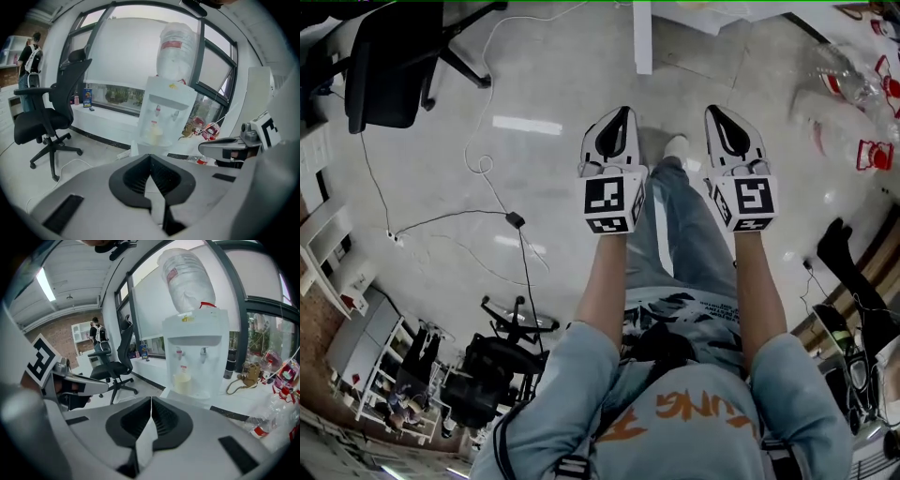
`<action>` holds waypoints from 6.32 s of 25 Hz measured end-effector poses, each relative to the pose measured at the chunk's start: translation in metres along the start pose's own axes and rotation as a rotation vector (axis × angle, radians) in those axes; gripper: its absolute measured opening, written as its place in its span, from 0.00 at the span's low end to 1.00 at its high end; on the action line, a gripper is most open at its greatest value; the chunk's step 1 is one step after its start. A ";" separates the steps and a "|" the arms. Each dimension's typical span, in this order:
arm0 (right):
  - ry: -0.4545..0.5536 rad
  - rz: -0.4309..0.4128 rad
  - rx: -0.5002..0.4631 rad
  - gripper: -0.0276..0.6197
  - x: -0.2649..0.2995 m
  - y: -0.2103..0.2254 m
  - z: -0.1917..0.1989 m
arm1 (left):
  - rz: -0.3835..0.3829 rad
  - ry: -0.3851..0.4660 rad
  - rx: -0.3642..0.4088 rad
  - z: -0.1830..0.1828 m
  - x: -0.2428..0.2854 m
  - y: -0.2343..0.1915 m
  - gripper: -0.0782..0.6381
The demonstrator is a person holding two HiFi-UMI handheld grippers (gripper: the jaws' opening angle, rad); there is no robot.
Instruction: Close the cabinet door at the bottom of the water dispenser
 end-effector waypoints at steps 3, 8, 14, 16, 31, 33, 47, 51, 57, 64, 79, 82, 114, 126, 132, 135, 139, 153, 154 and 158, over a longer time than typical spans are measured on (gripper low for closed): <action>-0.027 -0.006 -0.006 0.09 0.012 0.002 0.021 | 0.001 -0.015 -0.040 0.024 0.021 -0.001 0.14; -0.054 -0.009 0.010 0.09 0.034 0.005 0.050 | 0.014 -0.012 -0.045 0.048 0.048 -0.001 0.14; -0.101 -0.044 0.018 0.09 0.067 -0.009 0.084 | 0.002 -0.045 -0.052 0.080 0.071 -0.020 0.14; -0.105 -0.043 0.023 0.09 0.079 -0.009 0.093 | 0.009 -0.058 -0.043 0.088 0.079 -0.023 0.14; -0.169 -0.032 0.054 0.16 0.173 -0.027 0.138 | 0.120 -0.166 0.050 0.122 0.120 -0.064 0.14; -0.186 -0.037 0.081 0.24 0.191 -0.023 0.139 | 0.125 -0.167 0.060 0.117 0.126 -0.072 0.14; -0.150 0.089 0.071 0.35 0.271 -0.035 0.149 | 0.127 -0.189 0.073 0.127 0.159 -0.120 0.14; -0.145 0.111 0.072 0.35 0.284 -0.035 0.153 | 0.141 -0.201 0.089 0.130 0.168 -0.128 0.14; -0.152 0.143 0.096 0.34 0.291 -0.038 0.151 | 0.161 -0.210 0.111 0.127 0.179 -0.133 0.14; -0.187 0.162 0.088 0.34 0.290 -0.037 0.150 | 0.185 -0.203 0.129 0.120 0.191 -0.138 0.14; -0.216 0.136 0.154 0.34 0.274 -0.008 0.156 | 0.241 -0.163 0.255 0.087 0.206 -0.101 0.14; -0.201 0.126 0.151 0.34 0.271 0.001 0.159 | 0.240 -0.150 0.285 0.084 0.208 -0.092 0.14; -0.197 0.123 0.023 0.34 0.239 0.134 0.165 | 0.170 -0.130 0.235 0.070 0.257 0.008 0.14; -0.170 0.148 0.016 0.36 0.246 0.183 0.154 | 0.194 -0.128 0.244 0.057 0.287 0.035 0.14; -0.158 0.138 -0.013 0.37 0.247 0.211 0.151 | 0.179 -0.145 0.253 0.057 0.300 0.048 0.14; -0.151 0.164 -0.004 0.37 0.248 0.229 0.147 | 0.182 -0.145 0.257 0.055 0.310 0.055 0.14; -0.157 0.153 -0.041 0.37 0.256 0.246 0.137 | 0.185 -0.139 0.245 0.049 0.320 0.060 0.14; -0.126 0.222 -0.019 0.29 0.275 0.295 0.111 | 0.169 -0.143 0.239 0.040 0.335 0.071 0.14; -0.126 0.221 -0.018 0.29 0.276 0.296 0.110 | 0.167 -0.142 0.237 0.040 0.335 0.070 0.14; -0.128 0.229 0.003 0.29 0.275 0.294 0.109 | 0.167 -0.136 0.231 0.038 0.332 0.070 0.14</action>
Point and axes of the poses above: the fingertips, and each gripper's own axes: x forward along the fingers, y to its right, z out of its underside, the point moved 10 cm from there along -x, backward along the fingers, and after that the axes turned 8 degrees about -y, right-handed, at the moved point
